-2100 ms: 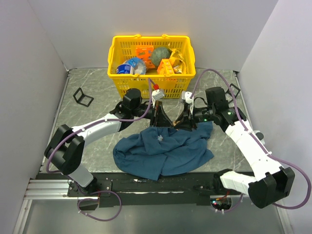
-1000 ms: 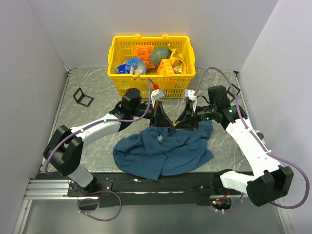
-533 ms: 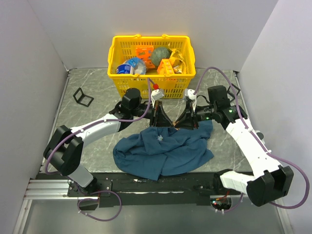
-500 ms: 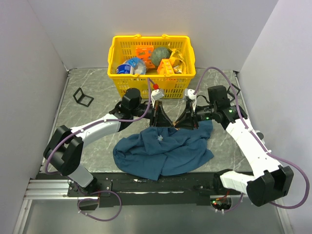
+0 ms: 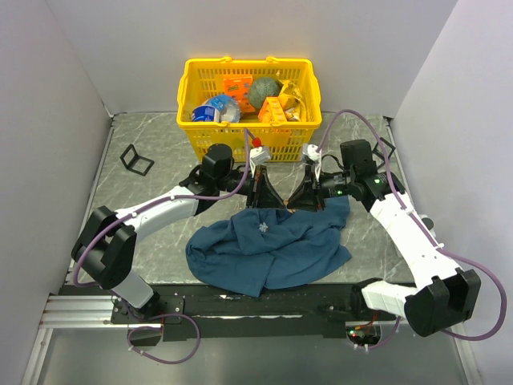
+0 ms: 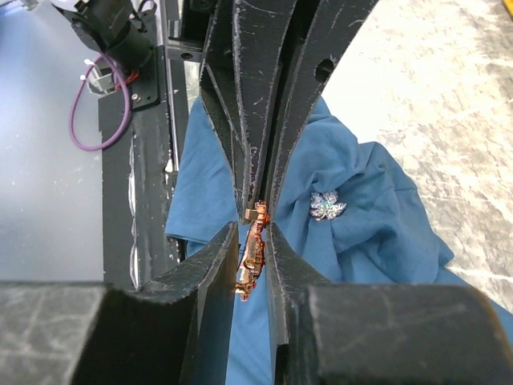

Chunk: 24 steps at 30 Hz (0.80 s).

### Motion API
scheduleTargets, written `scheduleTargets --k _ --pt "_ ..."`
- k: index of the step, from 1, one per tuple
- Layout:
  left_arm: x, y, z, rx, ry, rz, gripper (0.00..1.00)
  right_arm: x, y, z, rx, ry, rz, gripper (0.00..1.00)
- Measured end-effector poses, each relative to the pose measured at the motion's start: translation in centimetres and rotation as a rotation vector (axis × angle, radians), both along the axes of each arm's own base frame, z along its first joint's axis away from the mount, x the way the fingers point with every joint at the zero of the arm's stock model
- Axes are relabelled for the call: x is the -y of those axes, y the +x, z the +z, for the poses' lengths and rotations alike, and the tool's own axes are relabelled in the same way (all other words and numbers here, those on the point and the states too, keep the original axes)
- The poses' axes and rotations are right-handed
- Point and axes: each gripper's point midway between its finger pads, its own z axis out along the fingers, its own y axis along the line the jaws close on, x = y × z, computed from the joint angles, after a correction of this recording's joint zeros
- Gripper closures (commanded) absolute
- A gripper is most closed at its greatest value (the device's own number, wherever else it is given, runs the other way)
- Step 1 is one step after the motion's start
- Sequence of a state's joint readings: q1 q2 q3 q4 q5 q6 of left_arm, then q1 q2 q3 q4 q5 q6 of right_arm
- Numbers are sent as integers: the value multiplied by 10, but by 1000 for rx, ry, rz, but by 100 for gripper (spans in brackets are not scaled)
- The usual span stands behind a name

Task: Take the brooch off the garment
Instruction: Place the brooch in the brooch box.

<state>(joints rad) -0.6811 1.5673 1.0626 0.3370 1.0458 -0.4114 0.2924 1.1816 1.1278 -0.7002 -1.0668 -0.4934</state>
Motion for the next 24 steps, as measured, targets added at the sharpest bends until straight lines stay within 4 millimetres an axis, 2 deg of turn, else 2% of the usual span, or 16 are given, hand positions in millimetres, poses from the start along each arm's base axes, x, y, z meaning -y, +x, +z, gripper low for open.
scheduleTargets --k 8,11,14,15,18,20,23,24 --pt "0 3 0 19 5 14 99 1 4 0 -2 -6 -22 81" --pt "0 4 1 23 5 17 99 1 5 0 0 -6 -25 78" --pt "0 4 1 24 5 20 99 1 5 1 0 0 -23 63" --pt "0 4 1 25 5 21 99 1 4 2 -1 4 -18 54" --pt "0 3 2 25 3 16 99 2 4 4 17 8 -13 39" --pt "0 3 4 28 1 14 99 3 5 6 31 10 -12 32" --pt "-1 2 7 36 -4 12 99 6 2 14 66 16 1 0" --pt "-1 2 8 37 -4 12 99 7 2 15 66 17 -2 0"
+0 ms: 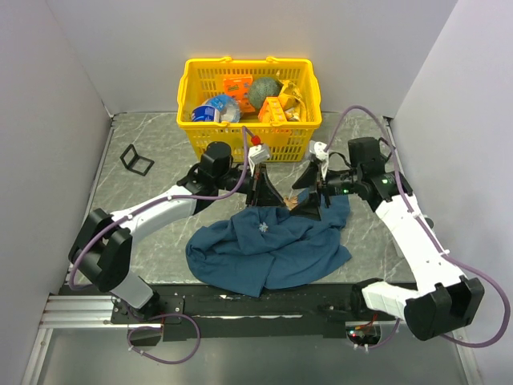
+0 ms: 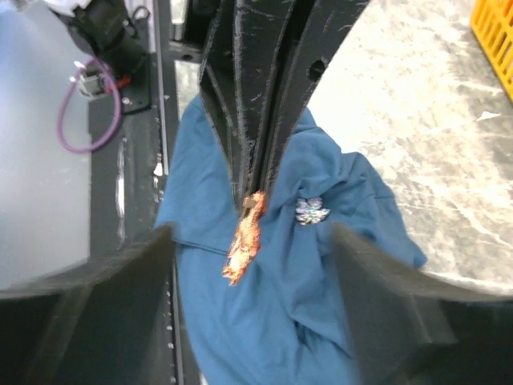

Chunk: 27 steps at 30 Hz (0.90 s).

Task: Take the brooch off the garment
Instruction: Place the brooch in the brooch box.

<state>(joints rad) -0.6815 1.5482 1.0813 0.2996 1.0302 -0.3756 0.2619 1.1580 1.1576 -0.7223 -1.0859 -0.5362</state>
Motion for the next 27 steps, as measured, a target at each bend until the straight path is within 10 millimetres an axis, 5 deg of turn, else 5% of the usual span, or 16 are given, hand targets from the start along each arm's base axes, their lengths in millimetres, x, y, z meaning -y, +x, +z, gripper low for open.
scheduleTargets --k 17,22,27 --pt "-14 17 25 237 83 69 99 39 -14 25 311 -105 -132 0" --pt "-31 32 27 379 178 147 99 55 -17 16 429 -143 -226 0" --pt "-57 51 7 461 336 255 99 66 -9 1 463 -179 -300 0"
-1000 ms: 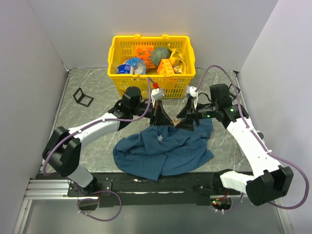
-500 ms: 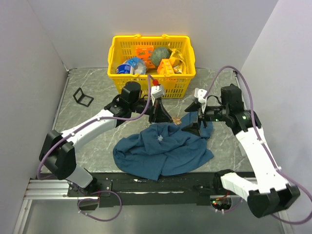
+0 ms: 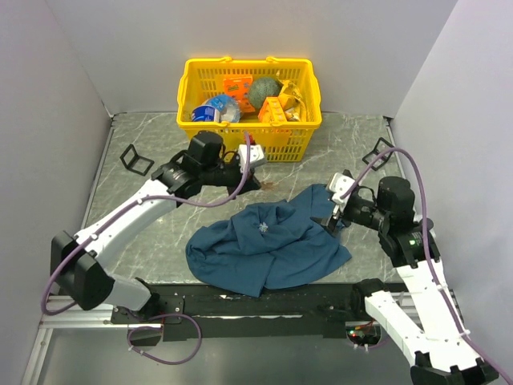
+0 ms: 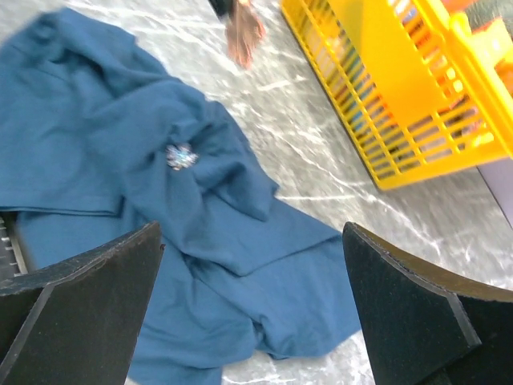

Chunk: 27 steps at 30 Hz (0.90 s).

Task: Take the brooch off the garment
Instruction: Place the brooch in the brooch box.

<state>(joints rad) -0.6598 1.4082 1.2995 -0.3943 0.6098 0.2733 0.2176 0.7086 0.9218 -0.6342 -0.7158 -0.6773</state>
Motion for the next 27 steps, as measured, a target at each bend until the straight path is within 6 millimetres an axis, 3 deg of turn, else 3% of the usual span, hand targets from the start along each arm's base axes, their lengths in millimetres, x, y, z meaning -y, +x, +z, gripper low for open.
scheduleTargets --k 7,13,20,27 --pt "-71 30 -31 129 199 293 99 10 13 -29 -11 -29 -79 0" --pt "-146 62 -56 262 395 588 99 15 23 -30 24 -29 -125 0" --pt "-248 89 -89 406 663 948 99 19 29 -28 55 -29 -155 0" --pt "-332 112 -91 478 796 1241 99 19 30 -31 50 -28 -159 0"
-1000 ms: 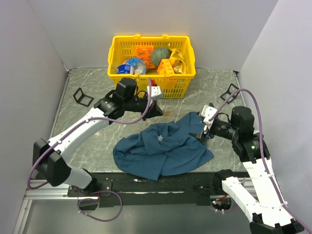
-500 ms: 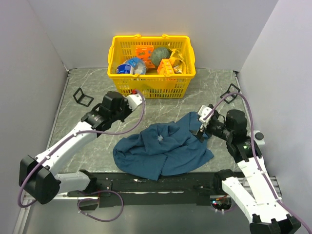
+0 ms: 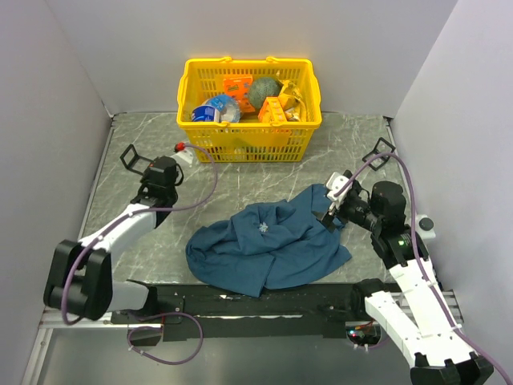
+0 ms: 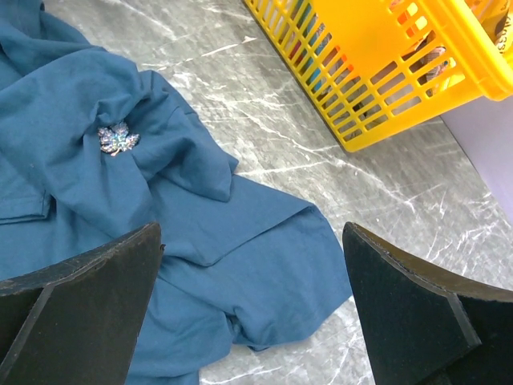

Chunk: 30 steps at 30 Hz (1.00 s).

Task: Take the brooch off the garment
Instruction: Place the brooch in the brooch box.

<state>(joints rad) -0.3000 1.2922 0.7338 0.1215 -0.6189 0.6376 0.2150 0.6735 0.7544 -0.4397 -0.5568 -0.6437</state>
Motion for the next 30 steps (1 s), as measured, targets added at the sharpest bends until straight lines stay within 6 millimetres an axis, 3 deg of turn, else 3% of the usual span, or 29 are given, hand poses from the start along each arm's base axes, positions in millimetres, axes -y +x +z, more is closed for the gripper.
scheduleTargets --k 5,11,21,30 --pt "-35 15 -20 17 89 120 99 0 0 -1 -1 2 -1 0" --pt "-48 28 -52 -8 184 177 99 1 2 -3 -4 3 -8 0" --pt "-60 49 -48 86 185 241 99 19 17 -20 -80 25 -80 0" --pt "-73 59 -70 108 187 276 99 38 9 -33 -193 74 -130 0"
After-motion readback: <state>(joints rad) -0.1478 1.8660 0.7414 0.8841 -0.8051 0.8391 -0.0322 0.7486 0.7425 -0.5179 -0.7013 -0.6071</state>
